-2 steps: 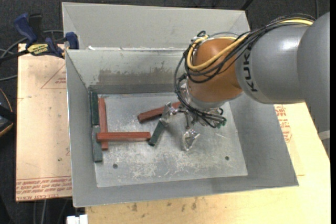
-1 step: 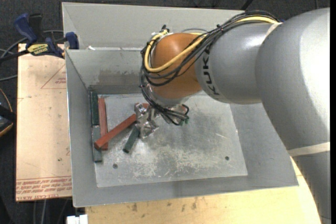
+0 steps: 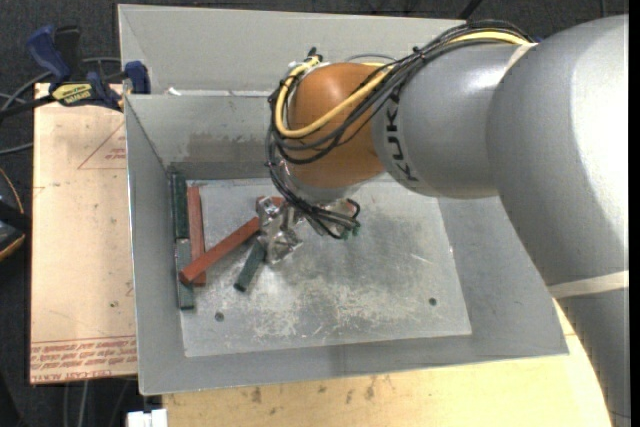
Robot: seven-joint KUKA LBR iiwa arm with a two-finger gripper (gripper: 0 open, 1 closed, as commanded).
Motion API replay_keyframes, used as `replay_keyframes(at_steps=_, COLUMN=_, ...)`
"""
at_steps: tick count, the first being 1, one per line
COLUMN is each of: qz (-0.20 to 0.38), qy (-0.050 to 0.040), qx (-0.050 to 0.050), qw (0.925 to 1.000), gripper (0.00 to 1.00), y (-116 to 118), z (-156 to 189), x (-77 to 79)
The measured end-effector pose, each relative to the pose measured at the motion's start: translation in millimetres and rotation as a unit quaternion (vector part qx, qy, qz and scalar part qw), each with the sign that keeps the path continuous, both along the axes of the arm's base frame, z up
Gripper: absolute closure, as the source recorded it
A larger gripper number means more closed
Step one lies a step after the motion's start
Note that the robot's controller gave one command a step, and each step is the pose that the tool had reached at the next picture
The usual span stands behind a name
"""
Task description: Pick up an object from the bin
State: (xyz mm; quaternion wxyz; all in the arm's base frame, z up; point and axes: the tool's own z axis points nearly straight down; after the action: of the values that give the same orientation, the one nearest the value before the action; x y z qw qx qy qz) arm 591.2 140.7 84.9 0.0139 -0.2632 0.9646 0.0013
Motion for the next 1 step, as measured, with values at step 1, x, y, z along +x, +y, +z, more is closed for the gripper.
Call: replay_keyframes(at_steps=1, qz=0.002, qy=0.0145, qx=-0.004, qw=0.9999, gripper=1.00, y=-3.2, z=41.6, x=-11.6)
